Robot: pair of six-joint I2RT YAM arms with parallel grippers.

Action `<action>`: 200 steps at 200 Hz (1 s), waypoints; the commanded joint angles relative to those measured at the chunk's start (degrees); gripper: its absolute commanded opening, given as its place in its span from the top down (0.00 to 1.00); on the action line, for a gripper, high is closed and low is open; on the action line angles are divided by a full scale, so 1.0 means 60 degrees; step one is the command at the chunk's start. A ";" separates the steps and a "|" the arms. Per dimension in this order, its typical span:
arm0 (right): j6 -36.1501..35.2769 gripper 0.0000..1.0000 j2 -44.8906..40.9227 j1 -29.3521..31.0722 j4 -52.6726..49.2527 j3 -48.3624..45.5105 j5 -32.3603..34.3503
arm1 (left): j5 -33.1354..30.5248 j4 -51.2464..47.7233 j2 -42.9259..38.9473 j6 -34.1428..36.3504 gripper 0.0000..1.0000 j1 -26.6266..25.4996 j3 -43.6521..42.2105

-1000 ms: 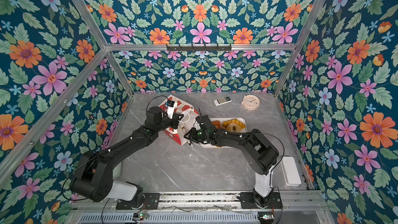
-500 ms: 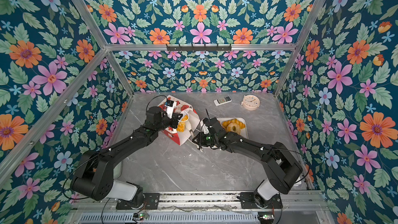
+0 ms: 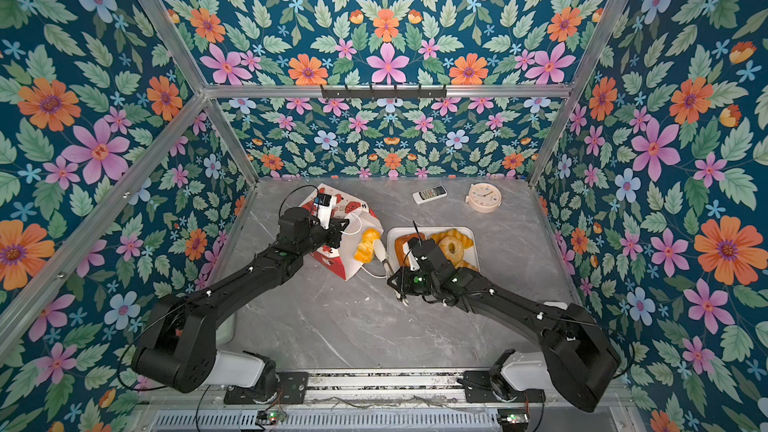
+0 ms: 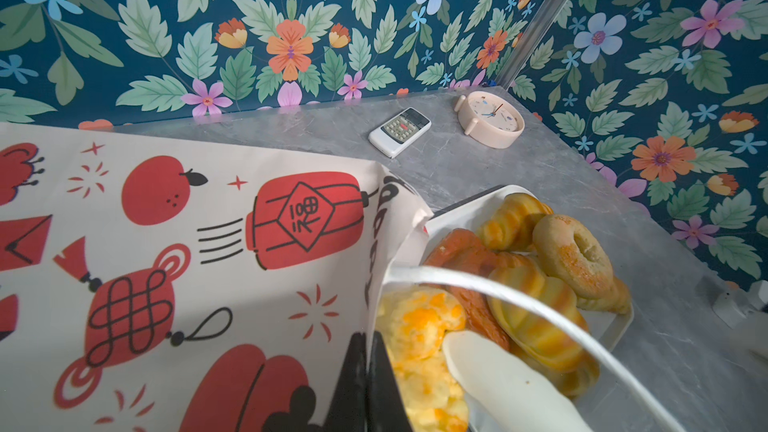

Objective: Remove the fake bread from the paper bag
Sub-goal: 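Carry the twisted bread with the right tongs toward the white tray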

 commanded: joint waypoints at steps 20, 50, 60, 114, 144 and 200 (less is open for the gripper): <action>-0.0572 1.00 -0.1125 -0.0009 -0.1468 0.0026 0.0817 | -0.0177 0.0311 -0.0185 -0.0054 1.00 0.0076 -0.0187; -0.1204 1.00 -0.1812 -0.0078 -0.3051 0.0366 0.1280 | -0.0351 0.0296 -0.0345 -0.0046 1.00 0.0165 -0.0342; -0.1343 1.00 -0.2094 -0.0186 -0.3493 0.0444 0.1403 | -0.0404 0.0285 -0.0419 -0.0060 1.00 0.0217 -0.0425; -0.1590 1.00 -0.3725 -0.1629 -0.5132 0.0681 0.0760 | -0.0559 0.0252 -0.0851 -0.0083 1.00 0.0316 -0.0888; -0.1959 1.00 -0.4171 -0.2131 -0.6475 0.1130 0.0762 | -0.0529 0.0340 -0.0980 -0.0105 1.00 0.0329 -0.1092; -0.2272 1.00 -0.4649 -0.2542 -0.8076 0.1799 0.1056 | -0.0499 0.0582 -0.1084 -0.0134 1.00 0.0372 -0.1391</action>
